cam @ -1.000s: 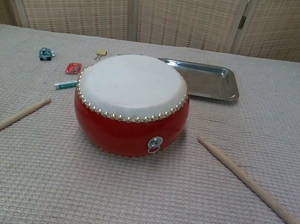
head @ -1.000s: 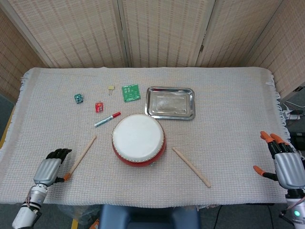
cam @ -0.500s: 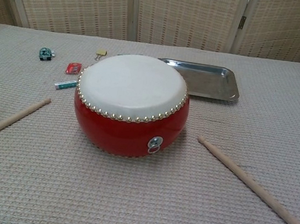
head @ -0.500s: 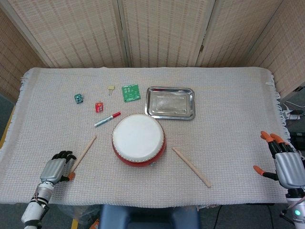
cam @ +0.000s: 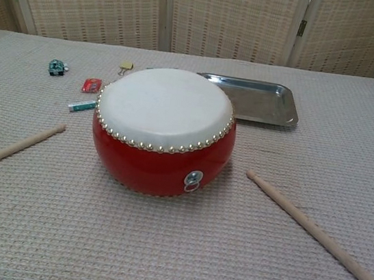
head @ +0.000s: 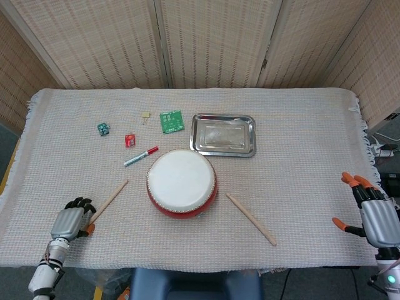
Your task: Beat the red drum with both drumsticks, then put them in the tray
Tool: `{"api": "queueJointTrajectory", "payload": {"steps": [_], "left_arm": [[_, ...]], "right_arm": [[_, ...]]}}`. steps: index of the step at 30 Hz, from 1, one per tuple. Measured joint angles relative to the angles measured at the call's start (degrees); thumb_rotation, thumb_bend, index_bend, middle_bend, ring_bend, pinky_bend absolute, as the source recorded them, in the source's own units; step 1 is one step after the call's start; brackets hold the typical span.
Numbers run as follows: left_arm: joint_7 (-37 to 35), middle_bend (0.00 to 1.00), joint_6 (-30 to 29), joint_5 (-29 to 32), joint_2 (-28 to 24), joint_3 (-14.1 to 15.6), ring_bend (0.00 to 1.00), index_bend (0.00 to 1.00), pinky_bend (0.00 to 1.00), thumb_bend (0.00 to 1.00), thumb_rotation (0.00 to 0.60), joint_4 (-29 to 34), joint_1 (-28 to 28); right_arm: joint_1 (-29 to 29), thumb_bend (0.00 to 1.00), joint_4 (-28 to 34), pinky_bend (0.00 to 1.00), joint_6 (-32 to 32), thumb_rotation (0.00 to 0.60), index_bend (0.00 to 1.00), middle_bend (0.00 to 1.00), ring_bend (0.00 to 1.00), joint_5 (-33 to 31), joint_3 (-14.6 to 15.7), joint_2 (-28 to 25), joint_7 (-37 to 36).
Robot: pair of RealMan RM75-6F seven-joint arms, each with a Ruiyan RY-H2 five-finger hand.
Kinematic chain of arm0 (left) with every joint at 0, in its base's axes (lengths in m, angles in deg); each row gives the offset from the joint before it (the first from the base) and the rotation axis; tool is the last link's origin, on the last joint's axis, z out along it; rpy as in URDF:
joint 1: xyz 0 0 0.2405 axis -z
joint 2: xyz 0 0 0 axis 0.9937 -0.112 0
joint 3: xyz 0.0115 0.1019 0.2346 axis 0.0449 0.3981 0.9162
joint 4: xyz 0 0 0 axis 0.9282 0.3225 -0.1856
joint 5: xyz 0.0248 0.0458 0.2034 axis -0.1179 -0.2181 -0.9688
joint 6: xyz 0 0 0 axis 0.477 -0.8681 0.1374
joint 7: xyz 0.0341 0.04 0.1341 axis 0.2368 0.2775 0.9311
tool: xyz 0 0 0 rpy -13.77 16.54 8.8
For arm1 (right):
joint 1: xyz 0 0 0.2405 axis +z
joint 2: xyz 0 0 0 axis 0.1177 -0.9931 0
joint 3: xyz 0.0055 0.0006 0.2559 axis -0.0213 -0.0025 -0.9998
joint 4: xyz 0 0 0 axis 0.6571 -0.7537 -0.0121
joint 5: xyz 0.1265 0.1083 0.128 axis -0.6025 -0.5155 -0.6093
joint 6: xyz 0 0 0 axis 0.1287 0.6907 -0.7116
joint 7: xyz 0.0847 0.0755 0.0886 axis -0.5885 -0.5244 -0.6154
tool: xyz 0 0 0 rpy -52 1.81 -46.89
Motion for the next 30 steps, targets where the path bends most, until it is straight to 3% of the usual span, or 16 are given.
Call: {"api": "queueJointTrajectory", "payload": {"steps": [10,16,20,30], "left_arm": [[-4.7,0.23,-2.0,-3.3,0.3,0.8,0.1,0.57,0.12,0.42,0.6,-6.4,-1.5],[-8.4,0.18,-1.0,-2.9,-0.7,0.5,0.08,0.31,0.12,0.42,0.6,-9.6,-2.2],[-12.3,0.16,-0.7,-3.8,-1.8,0.2,0.07,0.25,0.12,0.42,0.6,-6.9,-2.4],[-9.0,0.17,-1.8,-5.5,1.0,-1.6,0.07,0.36,0.12,0.42,0.6,-3.1,-0.6]], "right_arm": [[-0.4,0.02,0.7,0.24,0.3,0.6,0.09,0.19,0.09,-0.1,0.1,-0.4,-0.3],[-0.4,0.02,1.1,0.24,0.3,0.6,0.09,0.19,0.09,0.1,0.3,-0.4,-0.4],[-0.4,0.02,1.2,0.24,0.2,0.6,0.09,0.19,0.09,0.2,0.4,-0.5,-0.7],[-0.8,0.02,1.0,0.24,0.7,0.6,0.09,0.19,0.09,-0.1,0.3,-0.9,-1.5]]}}
